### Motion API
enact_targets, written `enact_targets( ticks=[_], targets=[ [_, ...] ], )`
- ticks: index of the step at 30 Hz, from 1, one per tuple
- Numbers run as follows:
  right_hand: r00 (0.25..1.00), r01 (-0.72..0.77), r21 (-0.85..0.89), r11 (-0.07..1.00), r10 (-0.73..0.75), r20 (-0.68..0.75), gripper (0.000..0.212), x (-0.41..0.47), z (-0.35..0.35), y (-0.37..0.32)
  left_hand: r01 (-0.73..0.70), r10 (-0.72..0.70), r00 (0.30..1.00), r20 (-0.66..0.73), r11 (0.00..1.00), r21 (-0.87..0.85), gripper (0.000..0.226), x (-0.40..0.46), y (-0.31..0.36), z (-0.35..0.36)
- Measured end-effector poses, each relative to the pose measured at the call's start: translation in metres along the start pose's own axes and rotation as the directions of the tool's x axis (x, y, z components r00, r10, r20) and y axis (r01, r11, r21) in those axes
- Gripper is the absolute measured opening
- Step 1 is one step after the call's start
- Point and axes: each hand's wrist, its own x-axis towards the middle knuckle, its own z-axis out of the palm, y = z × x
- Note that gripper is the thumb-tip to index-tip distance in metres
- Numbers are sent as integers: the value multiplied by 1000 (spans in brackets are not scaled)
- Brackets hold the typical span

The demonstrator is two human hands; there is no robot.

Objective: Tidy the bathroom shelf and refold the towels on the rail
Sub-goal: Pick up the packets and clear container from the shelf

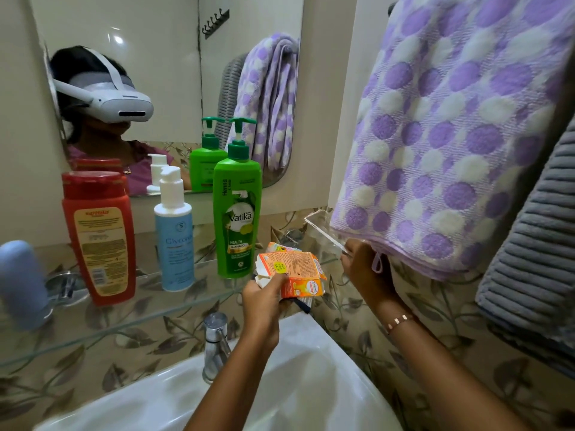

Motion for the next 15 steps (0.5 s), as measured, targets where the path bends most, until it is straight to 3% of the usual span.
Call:
enact_targets(
  ticks=[3, 7, 15],
  targets=[
    [999, 31, -140, 990, -36, -39, 18, -20, -9, -19, 11, -10, 1000, 16, 1000, -14, 14, -11, -2, -5],
    [985, 90, 14, 996, -86, -147, 14, -61, -16, -33, 35, -35, 998, 43, 999, -8, 13, -34, -11, -21],
    [994, 49, 136, 989, -35, -103, 24, -157, -7, -53, 93, -93, 995, 38, 996, -4, 14, -87, -27, -69]
  ],
)
